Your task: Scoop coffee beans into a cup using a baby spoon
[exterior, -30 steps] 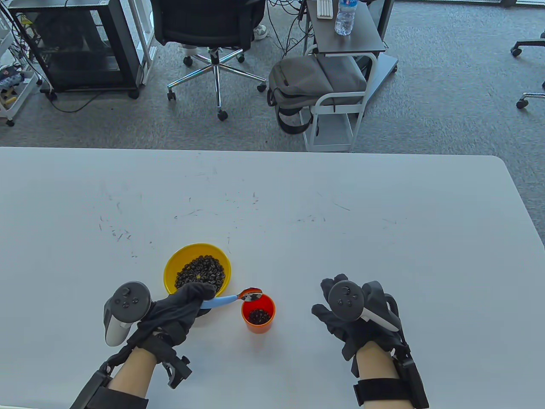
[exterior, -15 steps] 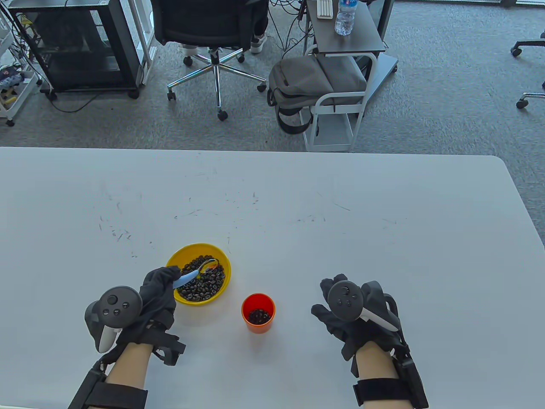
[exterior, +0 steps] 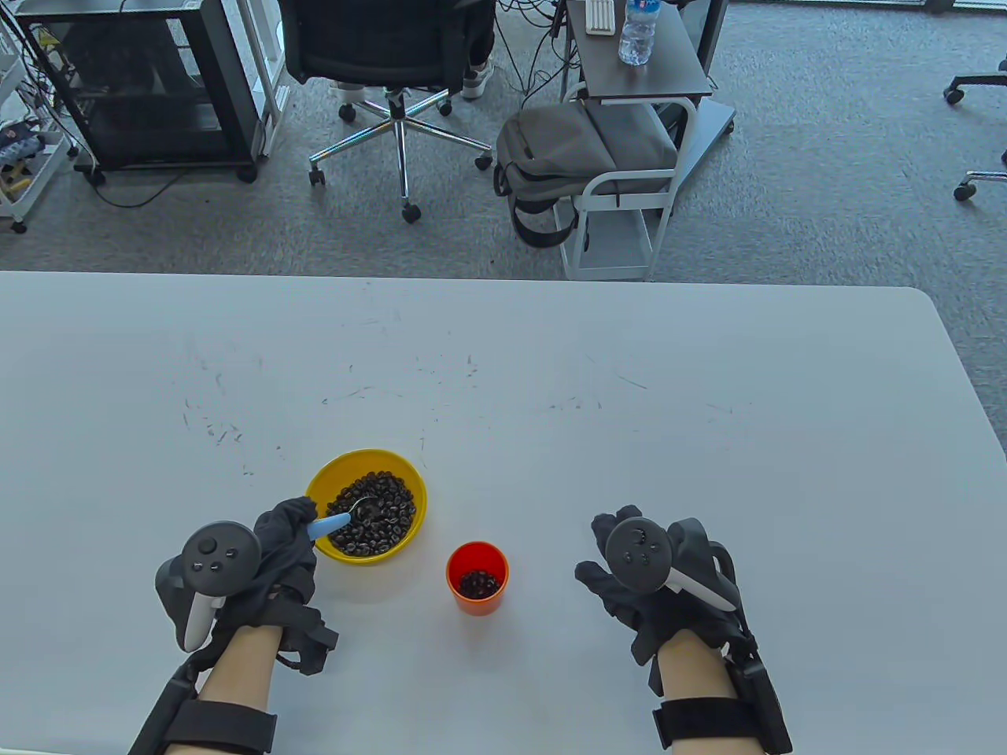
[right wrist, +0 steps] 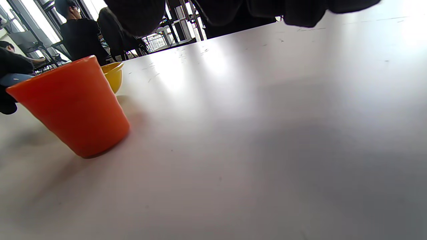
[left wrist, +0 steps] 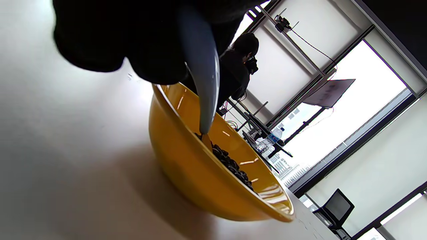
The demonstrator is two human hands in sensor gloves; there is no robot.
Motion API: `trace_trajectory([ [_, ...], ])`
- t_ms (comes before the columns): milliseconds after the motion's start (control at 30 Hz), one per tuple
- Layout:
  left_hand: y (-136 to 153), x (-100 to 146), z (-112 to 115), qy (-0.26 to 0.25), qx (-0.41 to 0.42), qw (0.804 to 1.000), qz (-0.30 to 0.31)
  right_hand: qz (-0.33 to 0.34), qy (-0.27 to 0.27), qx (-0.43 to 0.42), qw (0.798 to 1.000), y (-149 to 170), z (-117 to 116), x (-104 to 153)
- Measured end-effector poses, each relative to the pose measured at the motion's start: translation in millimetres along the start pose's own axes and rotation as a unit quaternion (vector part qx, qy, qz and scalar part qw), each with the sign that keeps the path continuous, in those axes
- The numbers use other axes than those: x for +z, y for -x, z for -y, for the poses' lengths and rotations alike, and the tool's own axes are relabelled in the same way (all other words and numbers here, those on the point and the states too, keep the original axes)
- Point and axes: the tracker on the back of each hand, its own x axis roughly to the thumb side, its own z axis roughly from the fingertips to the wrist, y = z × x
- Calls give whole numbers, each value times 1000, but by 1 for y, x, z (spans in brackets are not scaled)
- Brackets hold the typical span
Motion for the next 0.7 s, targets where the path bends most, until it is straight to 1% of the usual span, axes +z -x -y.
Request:
trace_trajectory([
  [133, 5, -1, 1, 9, 5, 1000, -22, -1, -1, 0, 1000, 0, -1, 0],
  [267, 7, -1, 3, 27, -17, 999, -31, 0, -1, 3, 1000, -1, -1, 0],
  [333, 4, -1, 6, 53, -57, 997, -23, 1, -1, 5, 1000, -3, -1, 0],
  [433, -2, -1, 5, 53, -138, 989, 1, 1, -3, 8, 1000, -3, -2, -1],
  [500, -4, -1, 5, 59, -177, 982, 4, 1, -5, 9, 1000, -3, -2, -1],
  [567, -3, -1, 5, 75, -186, 980, -4, 1, -5, 9, 1000, -4, -2, 0],
  [633, -4, -1, 4, 69, -189, 980, 2, 1, -6, 9, 1000, -4, -3, 0],
  [700, -7, -1, 3, 58, -200, 978, 22, 1, -6, 8, 1000, -4, -3, 0],
])
